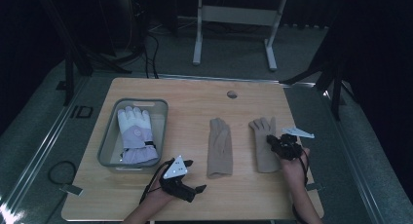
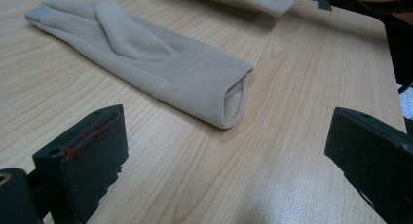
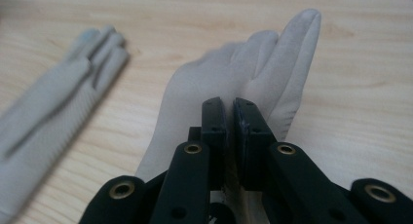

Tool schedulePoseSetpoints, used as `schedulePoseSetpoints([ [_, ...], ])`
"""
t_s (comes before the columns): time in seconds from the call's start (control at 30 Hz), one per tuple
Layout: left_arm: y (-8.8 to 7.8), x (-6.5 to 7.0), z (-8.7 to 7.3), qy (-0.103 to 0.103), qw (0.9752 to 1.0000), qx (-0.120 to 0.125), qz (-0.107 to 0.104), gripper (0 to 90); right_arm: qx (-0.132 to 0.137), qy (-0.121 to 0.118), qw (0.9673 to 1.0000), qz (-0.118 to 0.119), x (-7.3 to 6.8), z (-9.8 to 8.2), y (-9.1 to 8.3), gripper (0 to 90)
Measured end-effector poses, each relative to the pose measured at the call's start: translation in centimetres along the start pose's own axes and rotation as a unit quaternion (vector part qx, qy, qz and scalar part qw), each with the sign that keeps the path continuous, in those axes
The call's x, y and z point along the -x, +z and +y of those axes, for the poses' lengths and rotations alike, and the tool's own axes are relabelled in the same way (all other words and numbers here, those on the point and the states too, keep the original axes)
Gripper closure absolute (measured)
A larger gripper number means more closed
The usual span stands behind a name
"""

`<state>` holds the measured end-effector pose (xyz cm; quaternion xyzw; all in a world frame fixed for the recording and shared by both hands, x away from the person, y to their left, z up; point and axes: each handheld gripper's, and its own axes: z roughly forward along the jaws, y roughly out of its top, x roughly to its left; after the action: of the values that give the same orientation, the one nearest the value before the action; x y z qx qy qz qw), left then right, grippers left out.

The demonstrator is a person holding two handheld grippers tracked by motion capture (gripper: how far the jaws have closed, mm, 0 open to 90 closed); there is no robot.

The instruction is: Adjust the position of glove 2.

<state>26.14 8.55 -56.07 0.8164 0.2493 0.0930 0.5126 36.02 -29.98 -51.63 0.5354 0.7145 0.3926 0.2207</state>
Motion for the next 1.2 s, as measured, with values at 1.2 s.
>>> schedulePoseSetpoints([
  [1.2,0.0,0.1,0.0,0.004,1.0000,0.000,-0.001,2.1,0.050,0.022,0.9979,0.036,-12.1,4.4,0.4,83.7],
])
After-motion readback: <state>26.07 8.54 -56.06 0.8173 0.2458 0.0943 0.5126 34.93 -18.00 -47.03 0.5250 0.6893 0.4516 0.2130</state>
